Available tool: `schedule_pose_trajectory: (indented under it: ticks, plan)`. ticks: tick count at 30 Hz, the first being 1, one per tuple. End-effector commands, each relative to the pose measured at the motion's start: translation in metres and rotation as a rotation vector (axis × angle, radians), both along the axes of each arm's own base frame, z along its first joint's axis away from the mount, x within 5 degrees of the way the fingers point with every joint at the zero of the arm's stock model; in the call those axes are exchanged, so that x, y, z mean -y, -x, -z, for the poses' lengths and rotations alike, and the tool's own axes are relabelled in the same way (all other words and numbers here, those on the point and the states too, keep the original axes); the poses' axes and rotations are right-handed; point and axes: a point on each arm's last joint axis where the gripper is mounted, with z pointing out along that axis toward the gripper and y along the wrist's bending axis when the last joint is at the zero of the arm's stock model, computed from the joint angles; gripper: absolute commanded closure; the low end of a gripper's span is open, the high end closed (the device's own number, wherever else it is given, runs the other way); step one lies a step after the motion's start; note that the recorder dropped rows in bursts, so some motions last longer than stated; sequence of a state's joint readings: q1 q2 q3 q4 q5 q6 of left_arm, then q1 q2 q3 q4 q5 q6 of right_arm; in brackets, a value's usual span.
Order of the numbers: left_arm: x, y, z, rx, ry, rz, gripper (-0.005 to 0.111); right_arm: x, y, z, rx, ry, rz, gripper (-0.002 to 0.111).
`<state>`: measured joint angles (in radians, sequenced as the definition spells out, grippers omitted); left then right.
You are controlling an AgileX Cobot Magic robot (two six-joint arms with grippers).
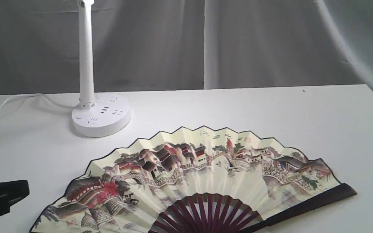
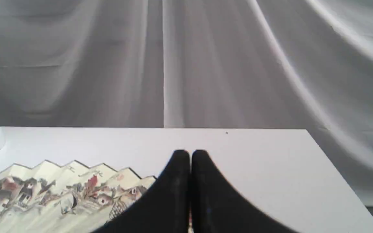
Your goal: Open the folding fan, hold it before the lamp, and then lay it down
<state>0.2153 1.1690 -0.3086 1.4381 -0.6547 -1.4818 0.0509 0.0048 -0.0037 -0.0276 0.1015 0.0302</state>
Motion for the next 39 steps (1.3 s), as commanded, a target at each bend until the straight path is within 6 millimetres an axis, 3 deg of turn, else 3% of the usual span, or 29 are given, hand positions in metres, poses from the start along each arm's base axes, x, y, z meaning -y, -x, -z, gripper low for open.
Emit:
schedule_pose_trajectory:
  ticks: [1,12,20,26,30,34,39]
  plan:
    - [0.001,0.001,0.000,0.005,0.000,0.005,0.105,0.000,0.000,0.004,-0.032,-0.016,0.001,0.108]
    - [0.000,0.002,0.002,0.014,-0.070,0.040,0.105,0.000,0.000,0.004,-0.032,-0.016,0.001,0.108]
    - [-0.018,-0.007,0.002,-0.039,-0.148,-0.158,0.107,0.000,0.000,0.004,-0.032,-0.019,0.001,0.108]
    - [-0.023,-0.024,-0.023,0.034,-0.132,-0.195,0.107,0.000,0.000,0.004,-0.032,-0.019,0.001,0.108]
    - [-0.030,-0.042,-0.052,0.136,-0.136,-0.254,0.107,0.000,0.000,0.004,-0.032,-0.019,0.001,0.108]
    - [-0.036,-0.055,-0.082,0.242,-0.024,-0.364,0.107,0.000,0.000,0.004,-0.032,-0.019,0.001,0.108]
    - [-0.034,-0.062,-0.106,0.355,0.020,-0.329,0.107,0.000,0.000,0.004,-0.032,-0.015,0.001,0.108]
